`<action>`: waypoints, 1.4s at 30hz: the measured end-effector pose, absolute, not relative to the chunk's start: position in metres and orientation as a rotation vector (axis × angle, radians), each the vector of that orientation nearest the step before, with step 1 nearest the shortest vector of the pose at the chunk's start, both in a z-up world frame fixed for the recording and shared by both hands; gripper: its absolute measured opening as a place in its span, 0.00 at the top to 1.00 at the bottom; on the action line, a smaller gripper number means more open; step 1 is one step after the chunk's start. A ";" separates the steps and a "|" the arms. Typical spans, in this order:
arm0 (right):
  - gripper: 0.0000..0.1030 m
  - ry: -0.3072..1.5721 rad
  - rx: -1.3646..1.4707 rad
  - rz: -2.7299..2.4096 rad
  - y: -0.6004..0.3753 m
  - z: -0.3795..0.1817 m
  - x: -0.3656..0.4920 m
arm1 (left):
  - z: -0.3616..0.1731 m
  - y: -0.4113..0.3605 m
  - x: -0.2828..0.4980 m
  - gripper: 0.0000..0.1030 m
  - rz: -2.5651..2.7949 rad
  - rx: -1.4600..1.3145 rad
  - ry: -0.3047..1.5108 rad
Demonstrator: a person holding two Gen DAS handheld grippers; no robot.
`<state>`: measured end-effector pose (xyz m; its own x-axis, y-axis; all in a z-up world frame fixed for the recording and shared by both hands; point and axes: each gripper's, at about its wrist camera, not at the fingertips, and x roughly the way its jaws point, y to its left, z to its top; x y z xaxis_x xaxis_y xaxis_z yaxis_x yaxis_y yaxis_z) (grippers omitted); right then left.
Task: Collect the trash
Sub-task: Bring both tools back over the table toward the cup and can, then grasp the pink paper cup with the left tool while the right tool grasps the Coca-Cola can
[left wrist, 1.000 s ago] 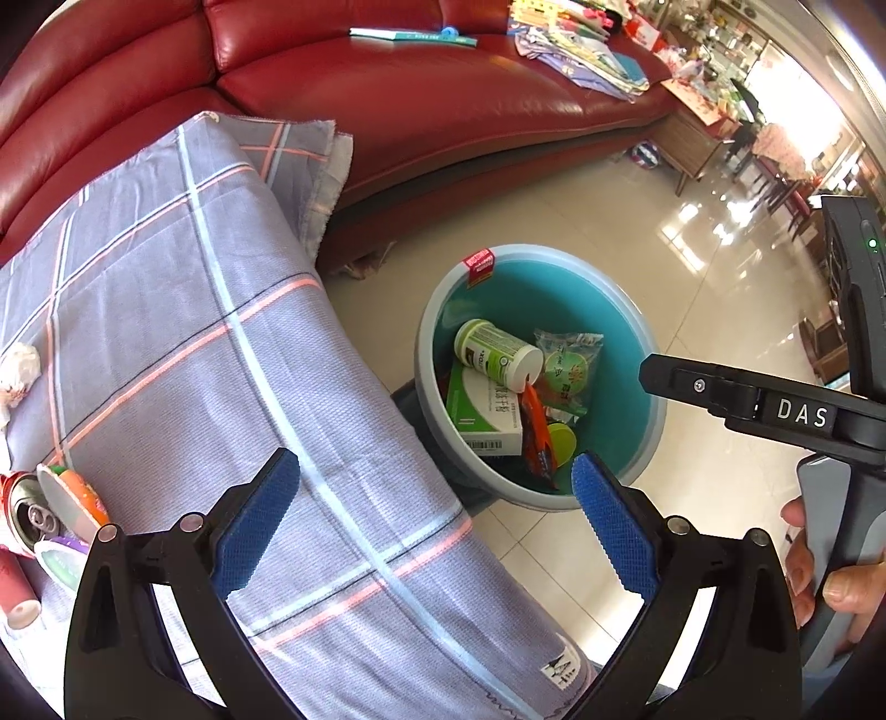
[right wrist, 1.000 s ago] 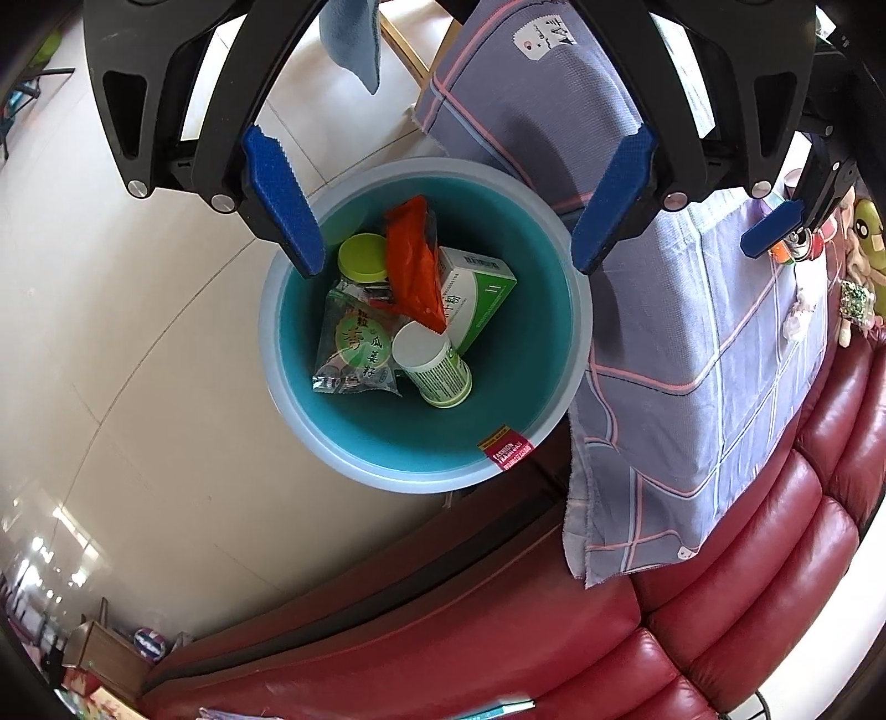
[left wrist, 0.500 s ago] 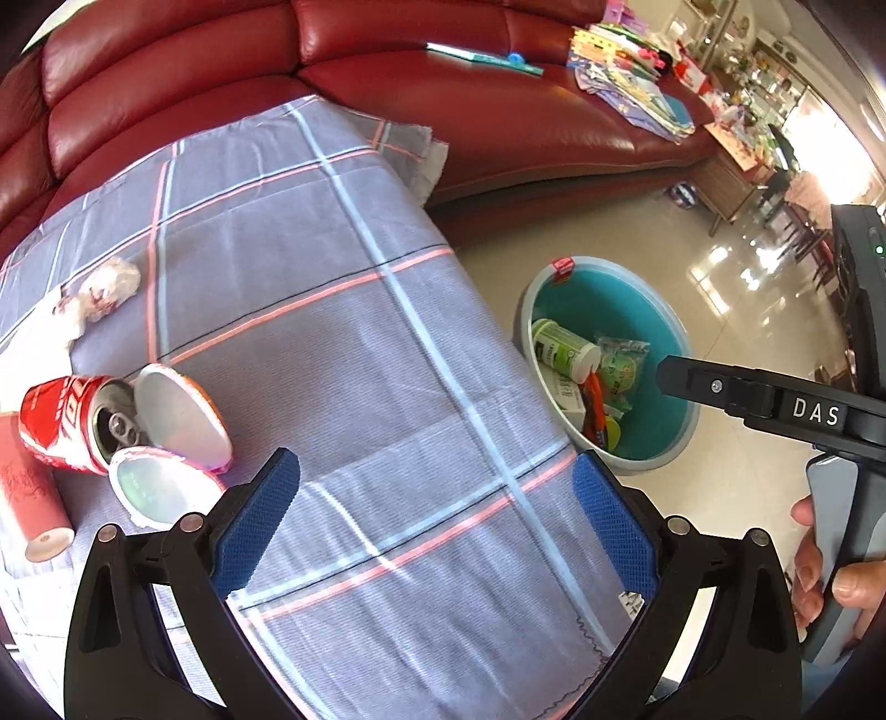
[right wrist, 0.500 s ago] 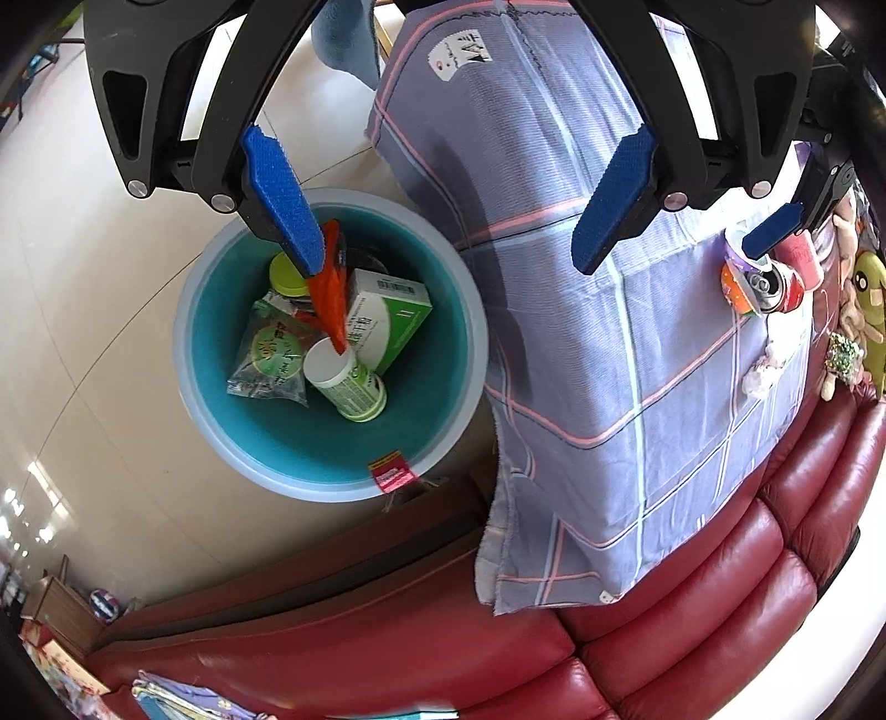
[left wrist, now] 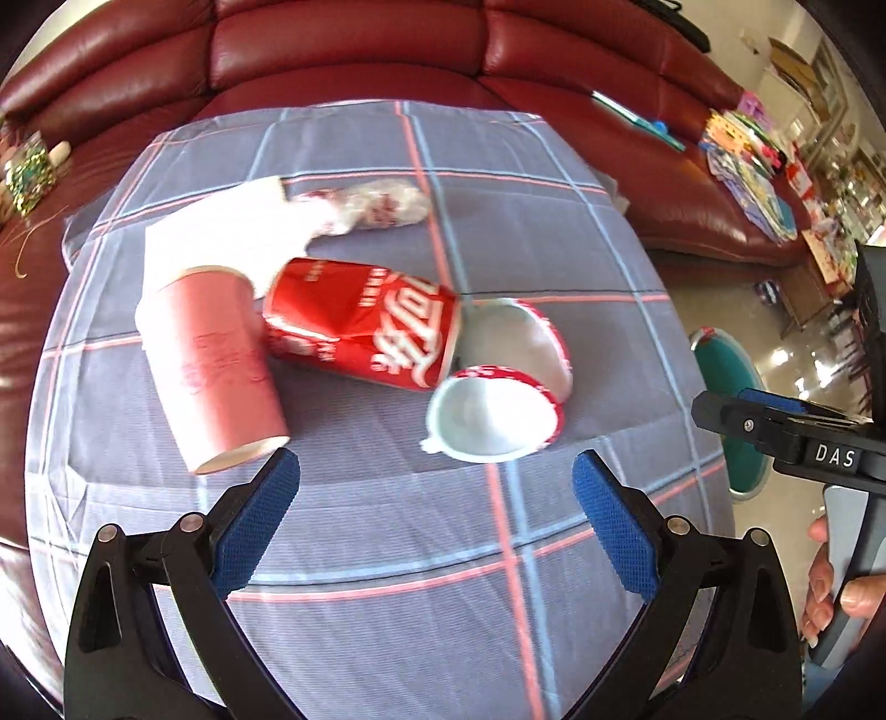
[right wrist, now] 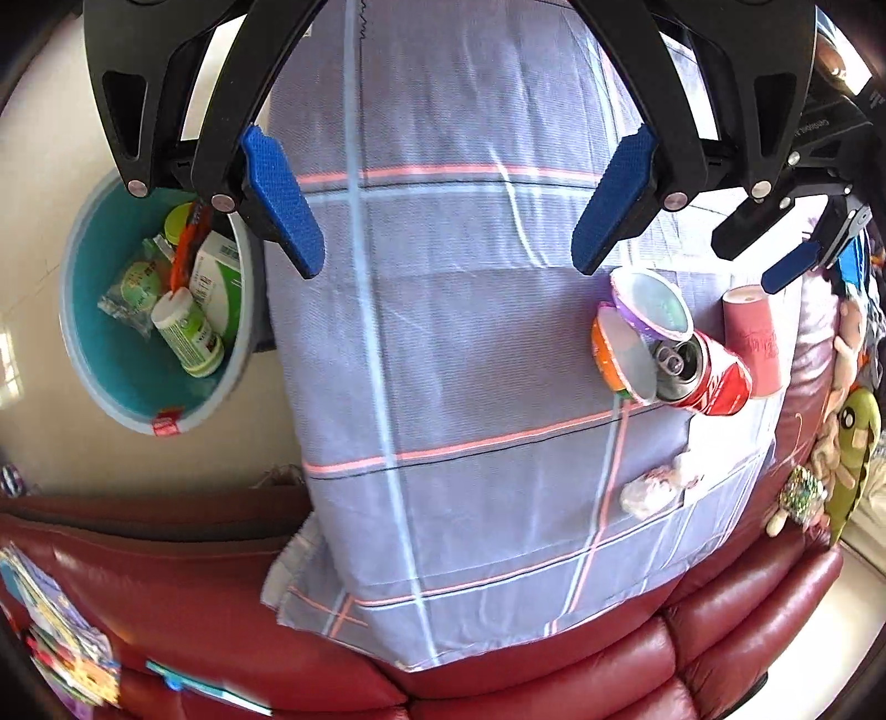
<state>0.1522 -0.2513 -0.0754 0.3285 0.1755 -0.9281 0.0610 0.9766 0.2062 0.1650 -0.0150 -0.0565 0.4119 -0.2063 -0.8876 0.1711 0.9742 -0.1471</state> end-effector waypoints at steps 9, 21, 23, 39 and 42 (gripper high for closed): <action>0.16 1.267 -0.052 0.246 -0.157 -0.063 0.196 | -0.066 0.066 0.179 0.04 -0.118 -0.143 1.125; 0.16 1.276 -0.069 0.292 -0.122 -0.051 0.231 | -0.091 0.084 0.219 0.05 -0.135 -0.190 1.140; 0.16 1.286 -0.077 0.295 -0.117 -0.053 0.234 | -0.095 0.089 0.221 0.28 -0.146 -0.201 1.135; 0.16 1.345 -0.374 0.450 -0.020 -0.093 0.257 | -0.098 0.157 0.175 0.39 -0.160 -0.217 1.155; 0.23 1.352 -0.404 0.450 -0.012 -0.102 0.261 | -0.098 0.162 0.174 0.38 -0.144 -0.223 1.153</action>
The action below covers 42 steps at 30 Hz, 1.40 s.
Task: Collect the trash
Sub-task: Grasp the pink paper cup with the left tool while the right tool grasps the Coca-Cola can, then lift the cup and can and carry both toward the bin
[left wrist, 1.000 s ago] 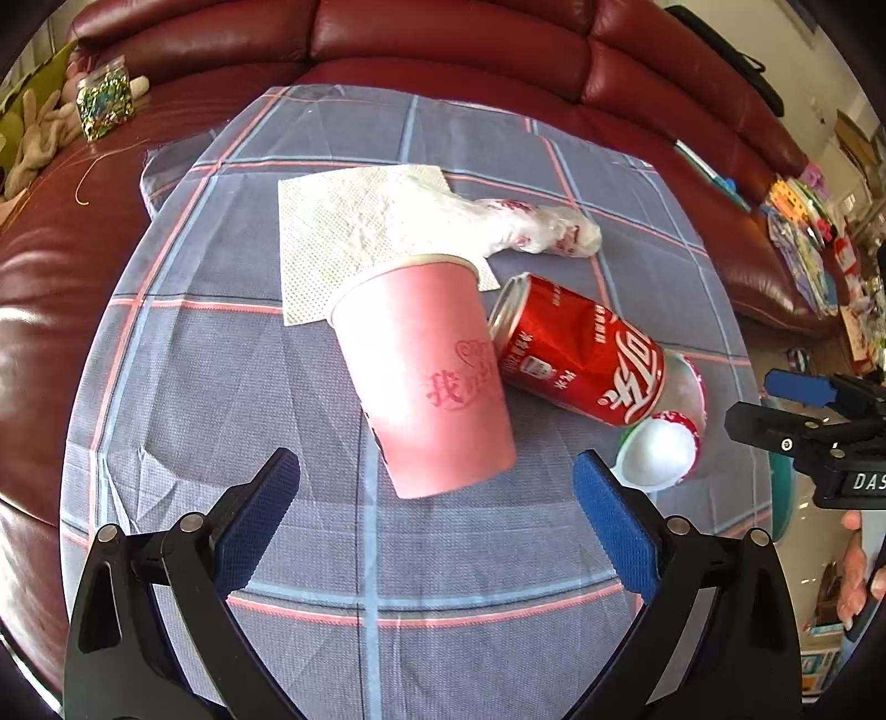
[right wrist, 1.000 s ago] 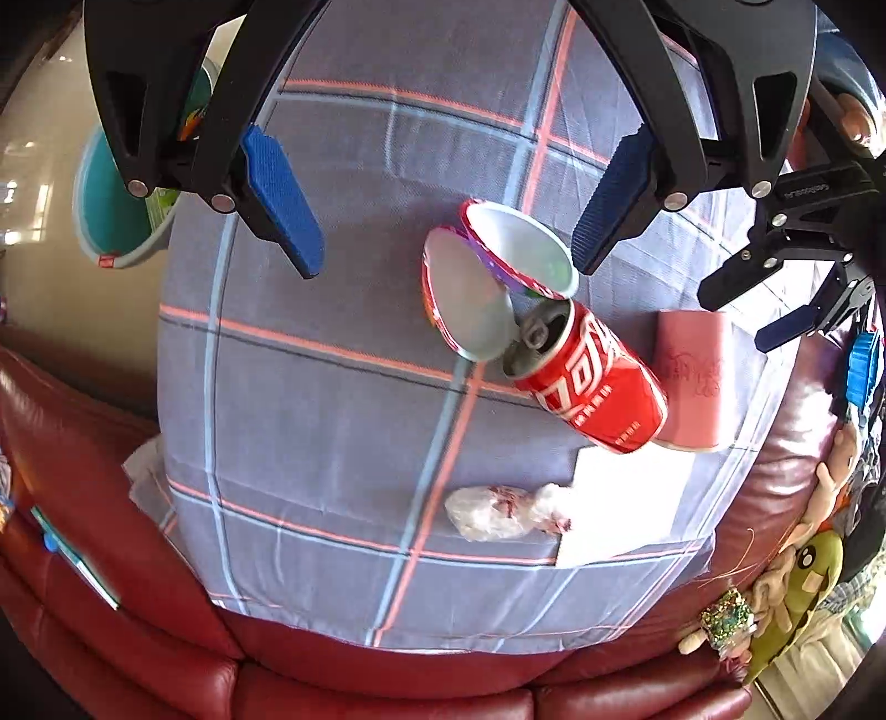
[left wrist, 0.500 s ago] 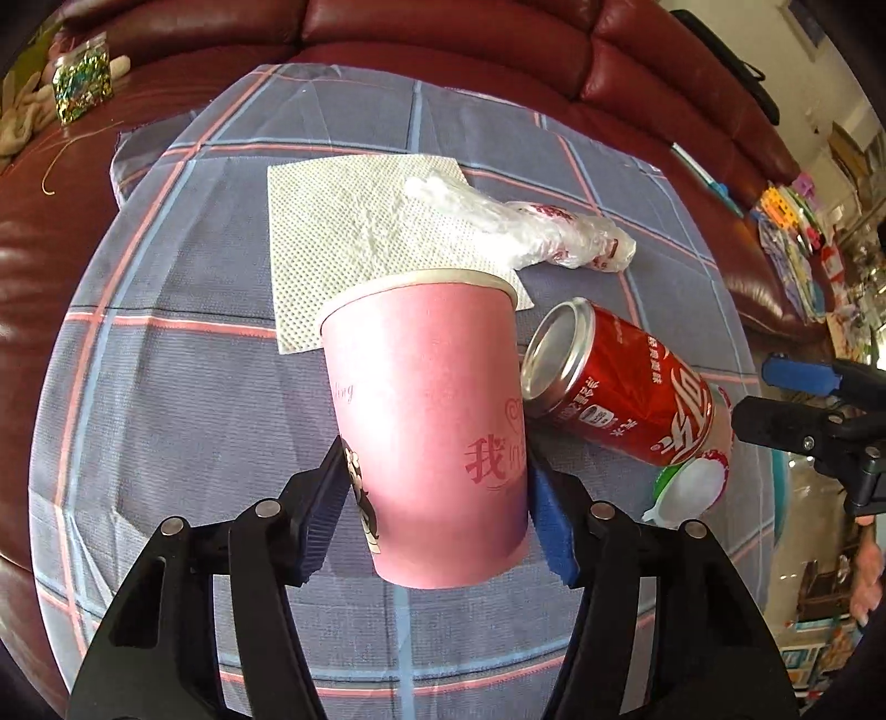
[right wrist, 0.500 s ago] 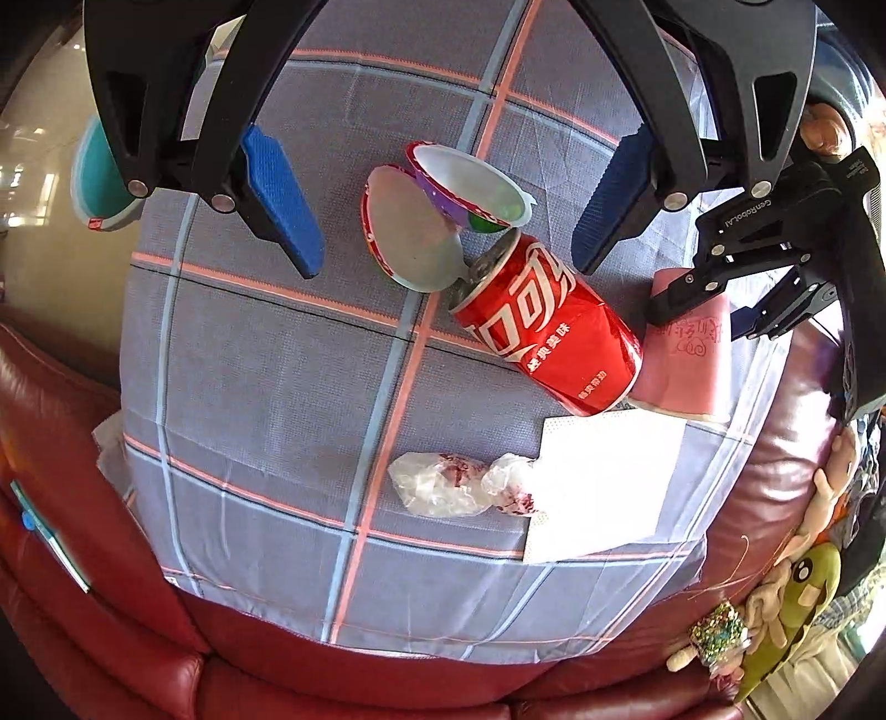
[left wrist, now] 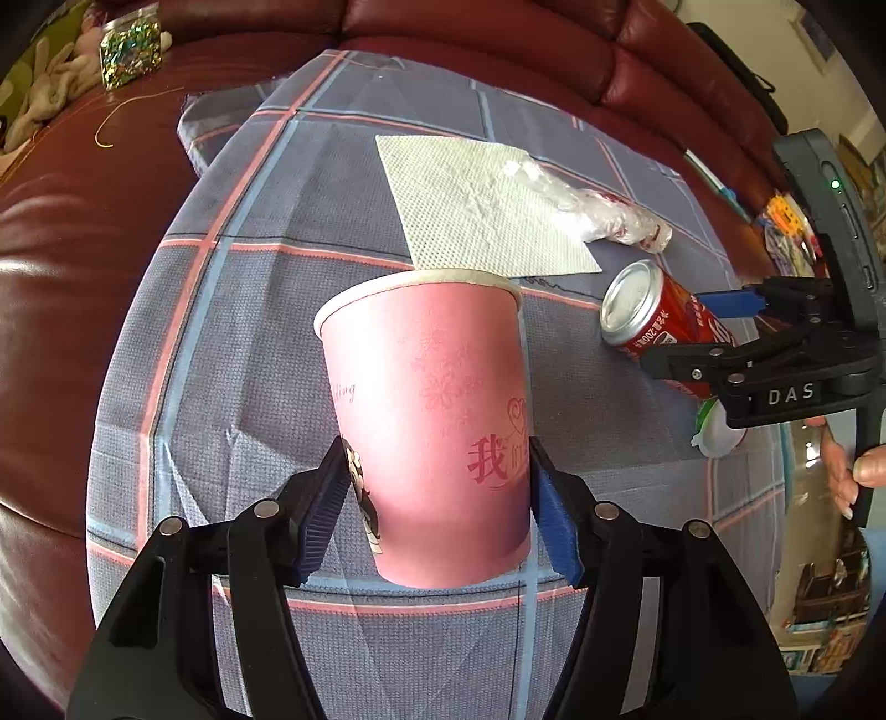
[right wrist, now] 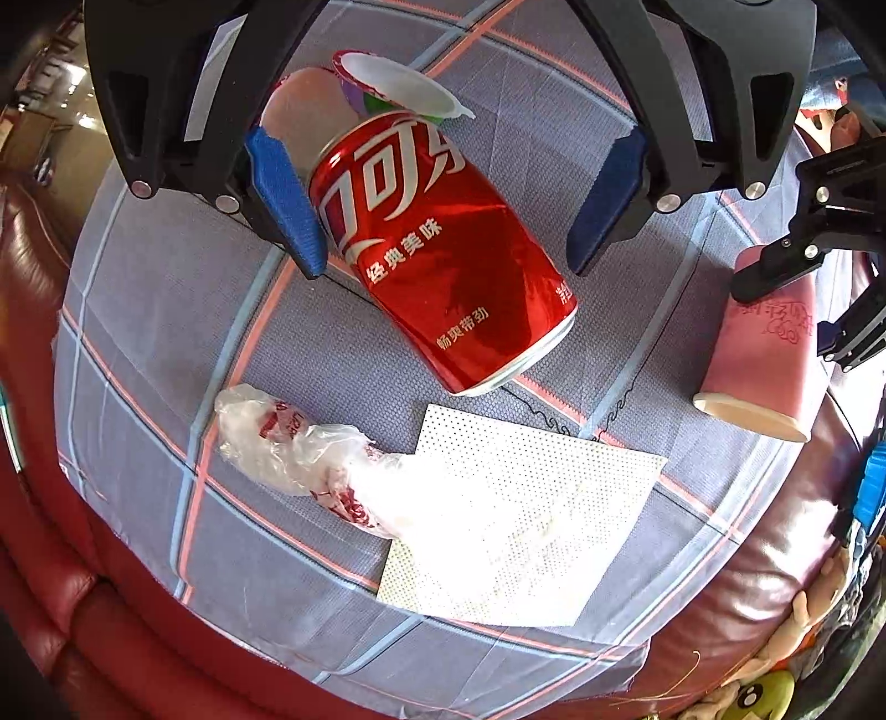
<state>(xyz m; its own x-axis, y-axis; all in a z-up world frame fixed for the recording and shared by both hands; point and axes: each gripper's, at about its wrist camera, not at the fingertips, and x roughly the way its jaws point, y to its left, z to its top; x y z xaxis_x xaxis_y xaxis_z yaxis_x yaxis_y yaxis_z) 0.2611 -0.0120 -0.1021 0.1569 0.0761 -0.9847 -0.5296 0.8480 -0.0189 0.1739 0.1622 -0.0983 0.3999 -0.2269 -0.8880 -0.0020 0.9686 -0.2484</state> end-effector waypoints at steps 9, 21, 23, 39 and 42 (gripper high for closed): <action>0.41 1.347 -0.344 0.472 -0.008 -0.107 0.258 | -0.104 0.161 0.179 0.37 -0.110 -0.201 1.158; 0.41 1.292 -0.108 0.456 -0.049 -0.066 0.247 | -0.091 0.149 0.173 0.43 -0.083 -0.159 1.132; 0.41 1.285 -0.076 0.450 -0.060 -0.060 0.243 | -0.084 0.142 0.172 0.43 -0.092 -0.154 1.124; 0.41 1.166 0.175 0.287 -0.225 -0.023 0.193 | -0.020 -0.003 0.164 0.43 -0.328 0.010 1.039; 0.41 1.142 0.234 0.247 -0.262 -0.021 0.179 | -0.014 -0.038 0.162 0.43 -0.390 0.049 1.036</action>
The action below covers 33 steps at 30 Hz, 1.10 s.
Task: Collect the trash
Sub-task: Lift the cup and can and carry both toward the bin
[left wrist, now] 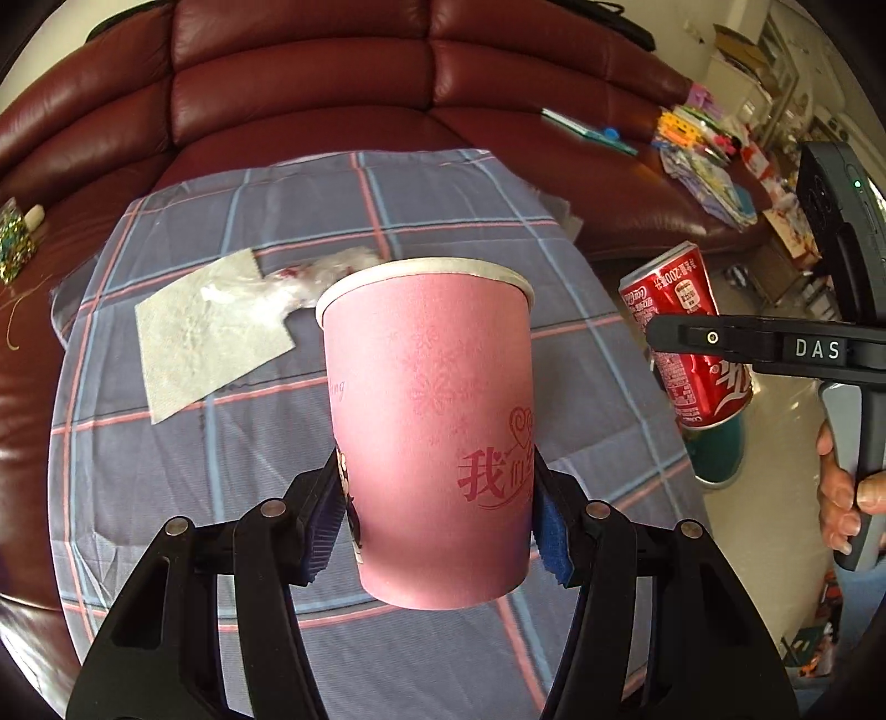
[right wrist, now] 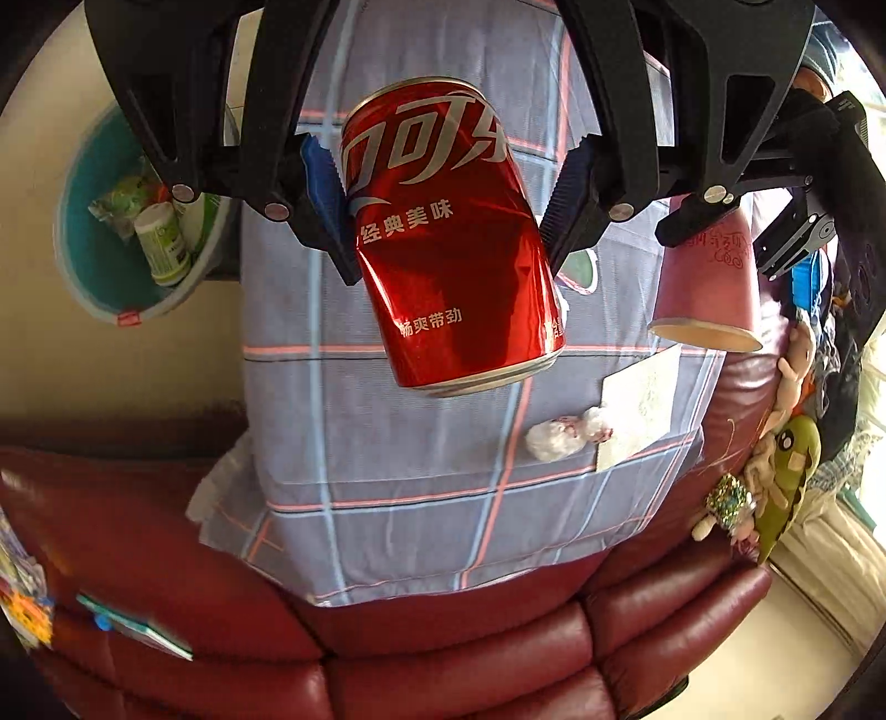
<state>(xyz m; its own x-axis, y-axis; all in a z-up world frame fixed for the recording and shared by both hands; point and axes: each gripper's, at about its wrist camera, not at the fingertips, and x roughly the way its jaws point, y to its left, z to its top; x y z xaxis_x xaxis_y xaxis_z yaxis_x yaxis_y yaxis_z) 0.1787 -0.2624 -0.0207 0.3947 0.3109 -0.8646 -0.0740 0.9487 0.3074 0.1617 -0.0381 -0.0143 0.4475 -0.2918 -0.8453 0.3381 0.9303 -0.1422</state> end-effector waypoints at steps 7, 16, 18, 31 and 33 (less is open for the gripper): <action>0.41 1.093 0.363 0.139 -0.349 -0.024 0.142 | -0.011 -0.124 0.156 0.43 -0.527 0.146 1.042; 0.41 1.054 0.440 -0.016 -0.443 -0.033 0.101 | -0.021 -0.223 0.143 0.43 -0.668 0.259 1.060; 0.41 1.050 0.458 -0.044 -0.460 -0.037 0.094 | -0.025 -0.242 0.142 0.43 -0.690 0.282 1.066; 0.41 1.076 0.571 -0.139 -0.528 -0.076 0.071 | -0.063 -0.339 0.150 0.42 -0.782 0.370 1.135; 0.41 1.080 0.580 -0.148 -0.534 -0.079 0.068 | -0.068 -0.351 0.151 0.41 -0.791 0.381 1.140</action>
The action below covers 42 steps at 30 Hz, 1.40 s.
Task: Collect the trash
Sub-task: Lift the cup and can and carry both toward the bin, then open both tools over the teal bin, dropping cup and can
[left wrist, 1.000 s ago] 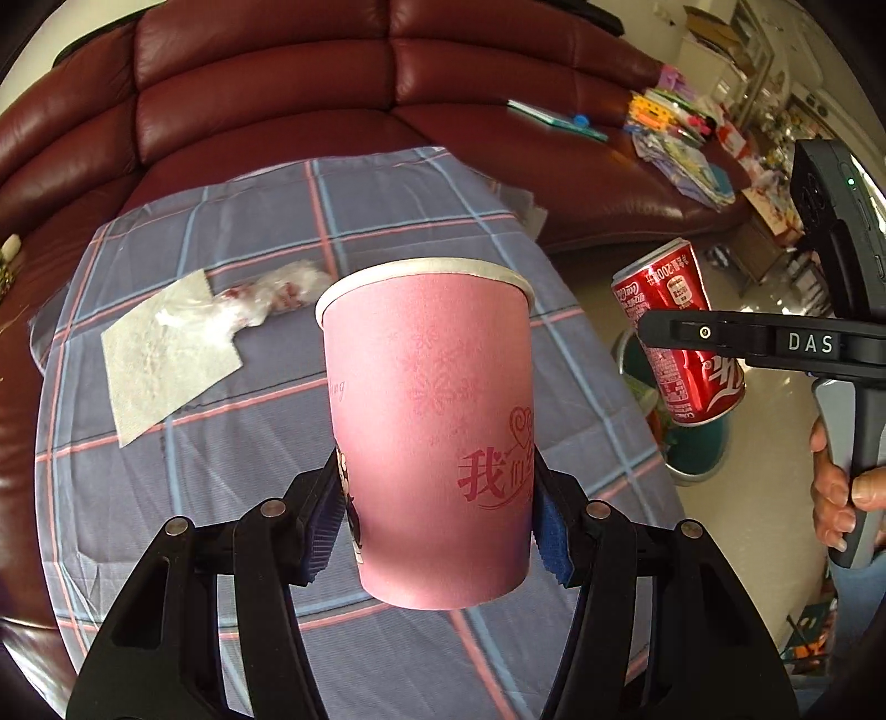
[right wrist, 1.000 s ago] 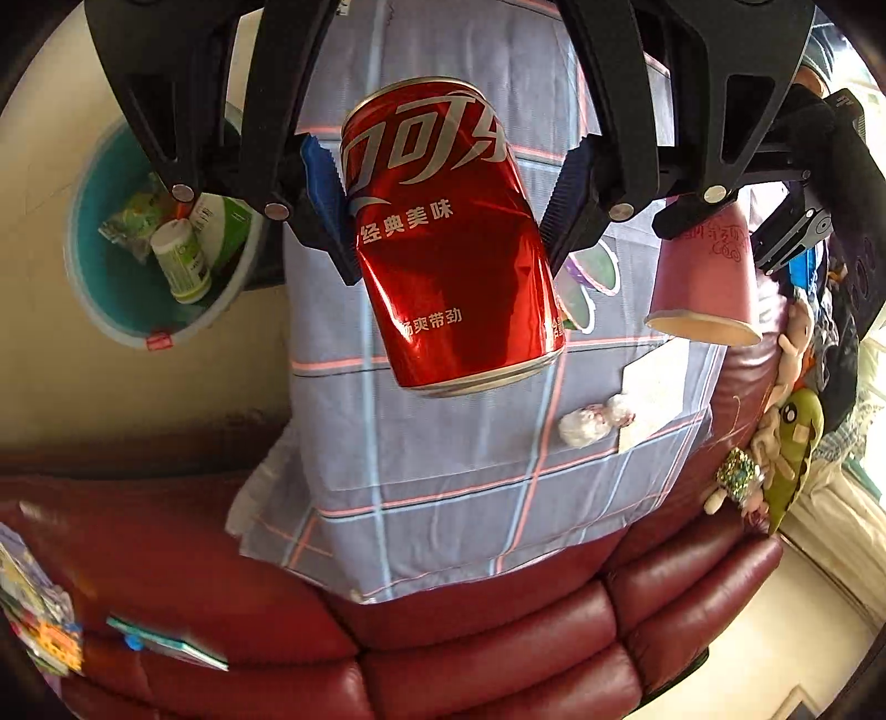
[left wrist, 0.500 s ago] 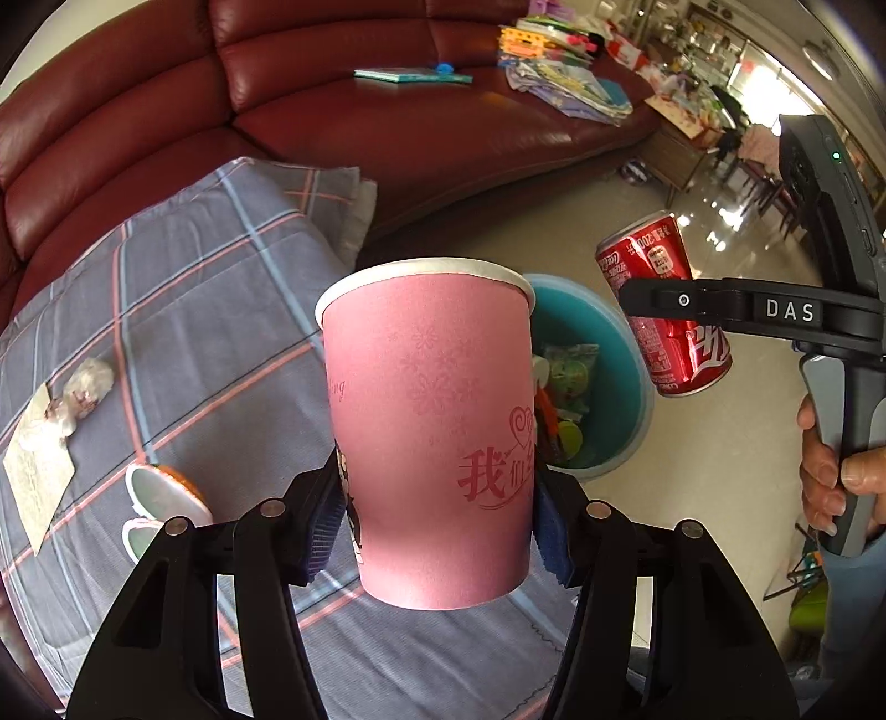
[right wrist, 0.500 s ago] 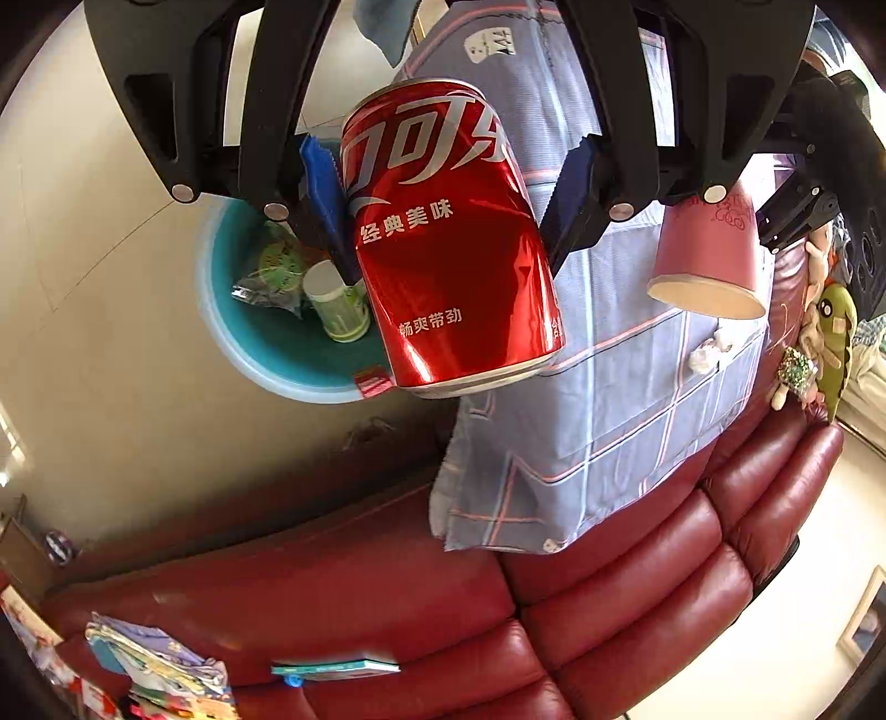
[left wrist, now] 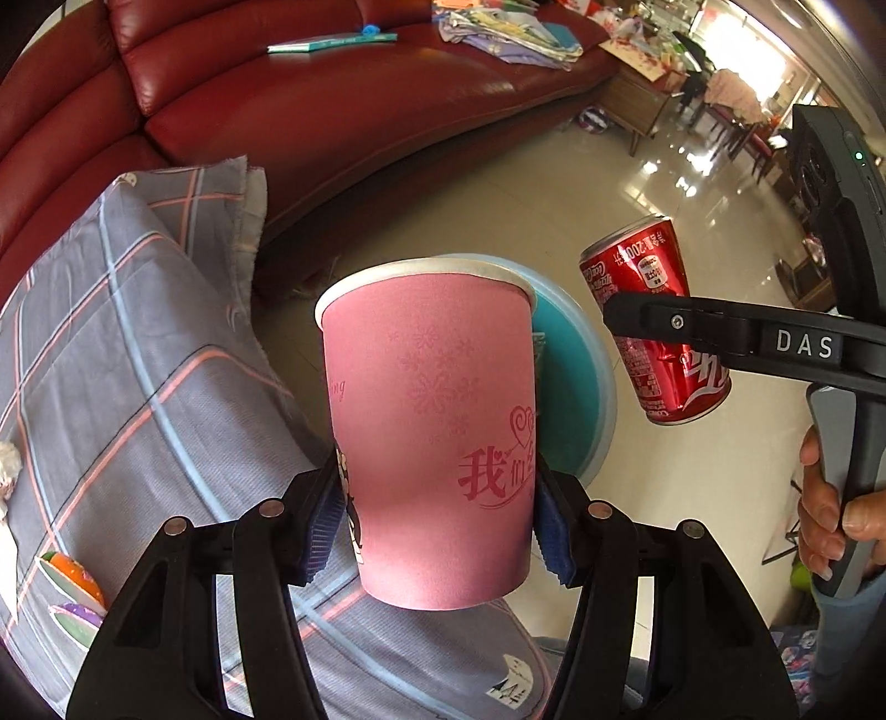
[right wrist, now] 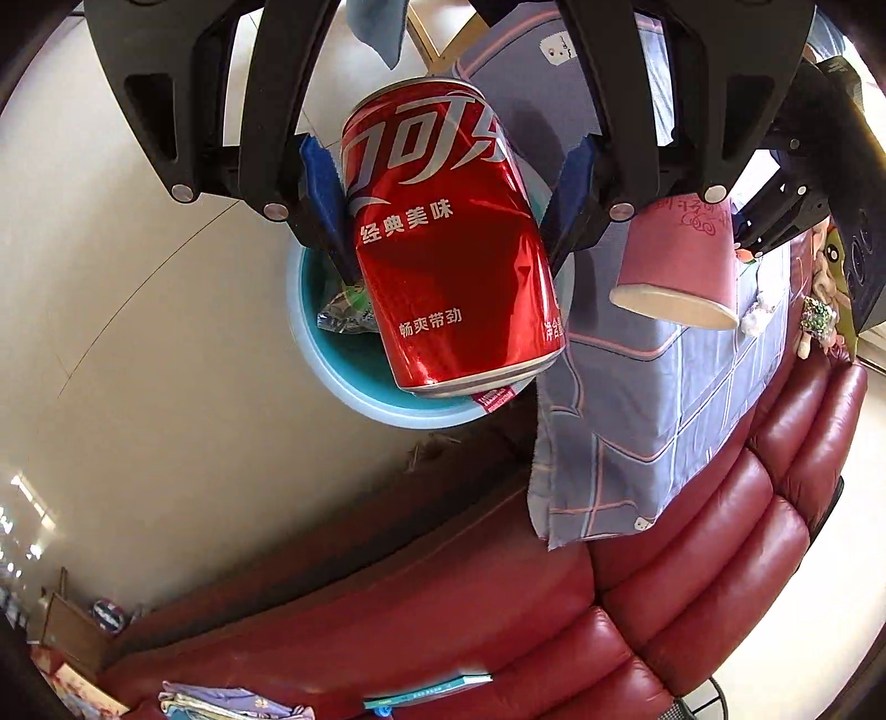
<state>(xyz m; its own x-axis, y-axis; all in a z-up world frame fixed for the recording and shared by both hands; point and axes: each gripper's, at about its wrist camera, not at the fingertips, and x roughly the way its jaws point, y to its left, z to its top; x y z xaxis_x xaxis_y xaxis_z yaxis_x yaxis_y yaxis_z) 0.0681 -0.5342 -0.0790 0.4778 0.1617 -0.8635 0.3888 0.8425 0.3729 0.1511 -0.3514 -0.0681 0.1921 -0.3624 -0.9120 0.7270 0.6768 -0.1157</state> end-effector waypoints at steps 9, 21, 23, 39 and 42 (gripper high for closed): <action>0.41 1.096 0.588 -0.175 -0.549 -0.086 0.068 | -0.081 -0.365 0.162 0.11 -0.749 0.396 1.135; 0.41 1.130 0.587 -0.161 -0.542 -0.097 0.082 | -0.082 -0.342 0.163 0.05 -0.716 0.366 1.158; 0.41 1.137 0.584 -0.158 -0.540 -0.098 0.083 | -0.082 -0.341 0.163 0.05 -0.713 0.364 1.163; 0.16 1.187 0.533 -0.181 -0.522 -0.099 0.097 | -0.081 -0.327 0.165 0.05 -0.718 0.334 1.167; 0.15 1.195 0.513 -0.204 -0.517 -0.099 0.097 | -0.081 -0.323 0.165 0.05 -0.719 0.328 1.167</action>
<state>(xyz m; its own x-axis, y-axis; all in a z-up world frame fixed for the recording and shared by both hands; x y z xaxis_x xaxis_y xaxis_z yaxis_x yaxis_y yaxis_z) 0.0966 -0.5174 -0.0992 0.3657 0.1148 -0.9236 0.4141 0.8686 0.2719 0.1650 -0.3229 -0.0810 0.2060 -0.3417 -0.9169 0.6649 0.7364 -0.1250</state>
